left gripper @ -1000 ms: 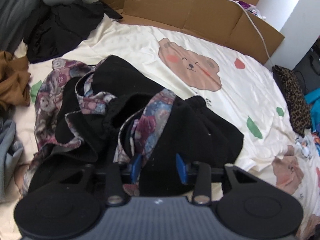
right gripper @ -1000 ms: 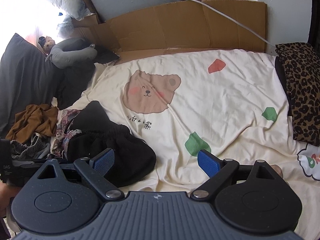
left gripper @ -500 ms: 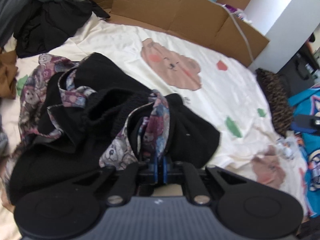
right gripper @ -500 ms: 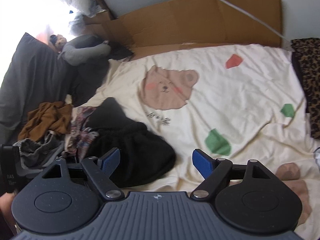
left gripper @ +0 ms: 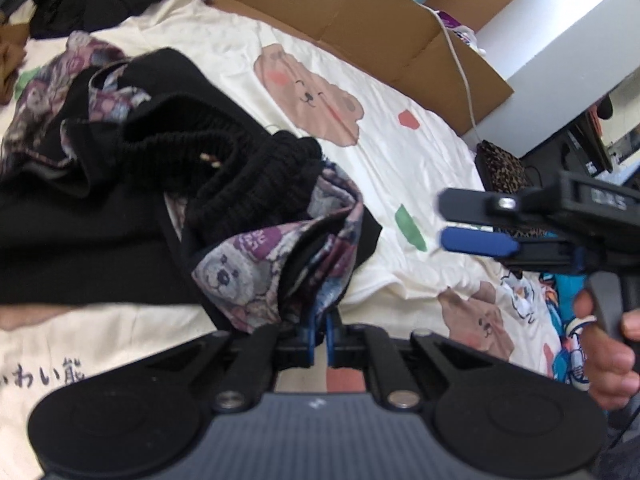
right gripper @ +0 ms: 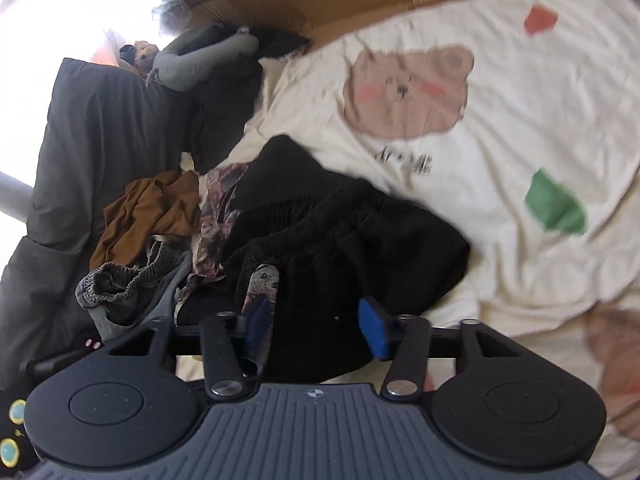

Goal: Fold clothes
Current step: 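Grasp the garment's floral lining with the right gripper while the left gripper holds it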

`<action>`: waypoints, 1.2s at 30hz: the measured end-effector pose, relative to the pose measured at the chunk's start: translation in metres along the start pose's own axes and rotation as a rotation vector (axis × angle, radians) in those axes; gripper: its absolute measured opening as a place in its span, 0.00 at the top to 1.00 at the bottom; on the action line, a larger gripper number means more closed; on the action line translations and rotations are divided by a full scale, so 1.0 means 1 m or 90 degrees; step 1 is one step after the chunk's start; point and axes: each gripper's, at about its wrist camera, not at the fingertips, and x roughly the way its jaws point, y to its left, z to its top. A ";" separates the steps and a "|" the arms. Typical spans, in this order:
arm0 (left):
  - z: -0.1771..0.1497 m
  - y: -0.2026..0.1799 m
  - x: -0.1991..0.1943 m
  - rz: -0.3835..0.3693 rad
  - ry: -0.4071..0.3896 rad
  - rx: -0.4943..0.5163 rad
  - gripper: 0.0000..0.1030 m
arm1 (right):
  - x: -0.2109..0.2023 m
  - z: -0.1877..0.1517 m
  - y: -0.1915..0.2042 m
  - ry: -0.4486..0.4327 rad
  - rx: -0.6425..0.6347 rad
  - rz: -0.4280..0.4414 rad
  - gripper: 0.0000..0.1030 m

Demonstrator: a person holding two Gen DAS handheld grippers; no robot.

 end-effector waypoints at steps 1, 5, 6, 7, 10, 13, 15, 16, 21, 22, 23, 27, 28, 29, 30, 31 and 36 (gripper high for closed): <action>-0.001 0.001 0.001 -0.001 0.001 -0.001 0.95 | 0.005 0.000 0.000 0.006 0.005 0.008 0.55; -0.005 0.006 0.004 -0.007 0.007 0.001 0.95 | 0.022 -0.001 0.002 0.025 0.007 0.024 0.56; -0.006 0.007 0.006 -0.008 0.010 0.002 0.95 | 0.025 -0.002 0.002 0.029 0.004 0.025 0.56; -0.006 0.007 0.007 -0.007 0.013 0.005 0.95 | 0.029 -0.002 0.003 0.033 0.002 0.025 0.56; -0.009 0.008 0.010 -0.008 0.018 0.014 0.95 | 0.039 -0.002 0.006 0.043 -0.006 0.027 0.56; -0.010 0.010 0.011 -0.012 0.024 0.017 0.95 | 0.049 -0.002 0.009 0.054 -0.014 0.028 0.58; -0.010 0.012 0.012 -0.014 0.028 0.022 0.95 | 0.056 -0.002 0.009 0.059 -0.017 0.029 0.63; -0.010 0.013 0.013 -0.016 0.030 0.023 0.95 | 0.059 -0.003 0.009 0.062 -0.018 0.028 0.63; -0.012 0.017 0.019 -0.019 0.036 0.015 0.95 | 0.077 -0.005 0.012 0.087 -0.036 0.014 0.63; -0.013 0.017 0.020 -0.019 0.036 0.013 0.95 | 0.081 -0.006 0.014 0.093 -0.039 0.010 0.63; -0.014 0.018 0.020 -0.019 0.037 0.013 0.95 | 0.084 -0.007 0.014 0.102 -0.041 0.005 0.63; -0.018 0.020 0.020 -0.019 0.038 0.009 0.95 | 0.098 -0.011 0.014 0.134 -0.044 -0.016 0.64; -0.019 0.020 0.021 -0.018 0.039 0.009 0.95 | 0.100 -0.012 0.014 0.137 -0.046 -0.016 0.68; -0.019 0.020 0.022 -0.015 0.041 0.009 0.95 | 0.101 -0.013 0.014 0.140 -0.047 -0.013 0.79; -0.020 0.020 0.022 -0.013 0.042 0.010 0.95 | 0.100 -0.013 0.014 0.141 -0.050 -0.011 0.81; -0.020 0.020 0.022 -0.011 0.043 0.010 0.94 | 0.098 -0.013 0.015 0.139 -0.056 -0.012 0.83; -0.017 0.021 0.014 -0.013 0.042 -0.002 0.90 | 0.074 -0.011 0.020 0.131 -0.084 -0.008 0.88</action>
